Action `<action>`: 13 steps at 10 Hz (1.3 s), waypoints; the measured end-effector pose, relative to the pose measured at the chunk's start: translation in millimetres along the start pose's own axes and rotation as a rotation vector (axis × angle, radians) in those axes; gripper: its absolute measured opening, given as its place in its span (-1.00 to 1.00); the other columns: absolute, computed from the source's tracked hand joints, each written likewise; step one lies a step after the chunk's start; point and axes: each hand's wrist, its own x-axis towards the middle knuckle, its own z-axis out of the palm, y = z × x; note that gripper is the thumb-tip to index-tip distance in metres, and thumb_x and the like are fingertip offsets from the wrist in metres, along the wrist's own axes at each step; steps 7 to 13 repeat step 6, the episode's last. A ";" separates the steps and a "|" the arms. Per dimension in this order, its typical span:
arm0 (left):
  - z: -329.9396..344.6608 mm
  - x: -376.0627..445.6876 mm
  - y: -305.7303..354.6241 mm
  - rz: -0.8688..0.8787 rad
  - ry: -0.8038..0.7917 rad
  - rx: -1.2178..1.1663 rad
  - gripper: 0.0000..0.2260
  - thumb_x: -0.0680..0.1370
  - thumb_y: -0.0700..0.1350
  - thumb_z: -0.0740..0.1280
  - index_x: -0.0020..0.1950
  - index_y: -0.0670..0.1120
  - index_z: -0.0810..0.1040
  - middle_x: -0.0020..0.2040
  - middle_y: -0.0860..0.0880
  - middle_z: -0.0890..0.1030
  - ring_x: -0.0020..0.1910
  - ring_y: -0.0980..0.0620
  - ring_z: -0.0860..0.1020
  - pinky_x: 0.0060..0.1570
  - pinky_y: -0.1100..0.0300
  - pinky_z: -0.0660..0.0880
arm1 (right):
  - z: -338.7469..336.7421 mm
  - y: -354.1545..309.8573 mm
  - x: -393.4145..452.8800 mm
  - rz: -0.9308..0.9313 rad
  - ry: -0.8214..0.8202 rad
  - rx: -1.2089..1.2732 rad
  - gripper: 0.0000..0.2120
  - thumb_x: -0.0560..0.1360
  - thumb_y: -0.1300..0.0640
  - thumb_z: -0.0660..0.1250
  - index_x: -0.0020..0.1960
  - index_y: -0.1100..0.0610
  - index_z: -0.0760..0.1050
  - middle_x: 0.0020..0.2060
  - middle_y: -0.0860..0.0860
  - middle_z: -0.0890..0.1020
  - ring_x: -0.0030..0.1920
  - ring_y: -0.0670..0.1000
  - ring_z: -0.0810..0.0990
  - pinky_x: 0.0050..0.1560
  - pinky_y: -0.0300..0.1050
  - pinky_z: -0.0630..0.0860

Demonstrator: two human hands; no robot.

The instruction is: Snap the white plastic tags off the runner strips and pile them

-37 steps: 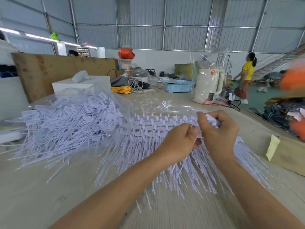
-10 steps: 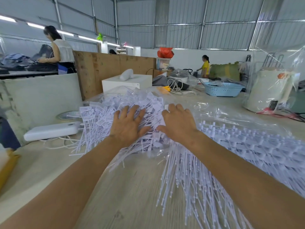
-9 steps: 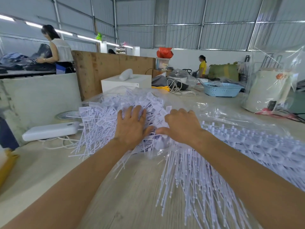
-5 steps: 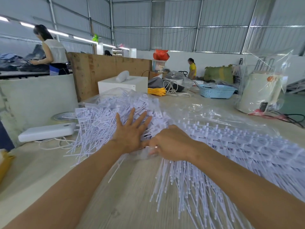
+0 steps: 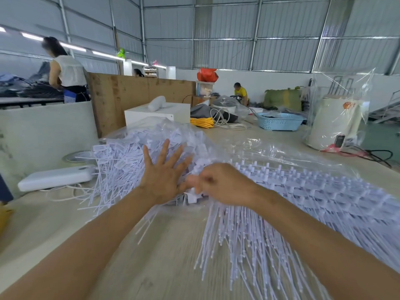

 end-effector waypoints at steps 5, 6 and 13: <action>4.6 -17.1 -6.8 -0.093 -0.103 -0.086 -0.15 0.06 0.52 -0.60 0.28 0.21 -0.62 0.46 -0.04 -0.47 0.46 -0.21 -0.37 0.29 -0.48 -0.16 | -9.3 26.9 33.8 0.399 0.348 -0.928 -0.45 0.50 0.22 0.26 0.43 0.33 0.19 0.47 0.28 0.00 0.36 0.33 0.21 0.24 0.17 0.35; -9.3 -36.8 -6.3 -0.118 -0.059 -0.129 -0.14 0.12 0.53 -0.55 0.35 0.18 -0.54 0.41 0.01 -0.55 0.42 -0.15 -0.47 0.29 -0.43 -0.27 | -10.2 43.0 17.4 0.327 0.229 -0.806 -0.56 0.50 0.23 0.24 0.34 0.32 0.31 0.36 0.19 0.24 0.30 0.21 0.30 0.24 0.07 0.36; -9.3 -36.8 -6.3 -0.118 -0.059 -0.129 -0.14 0.12 0.53 -0.55 0.35 0.18 -0.54 0.41 0.01 -0.55 0.42 -0.15 -0.47 0.29 -0.43 -0.27 | -10.2 43.0 17.4 0.327 0.229 -0.806 -0.56 0.50 0.23 0.24 0.34 0.32 0.31 0.36 0.19 0.24 0.30 0.21 0.30 0.24 0.07 0.36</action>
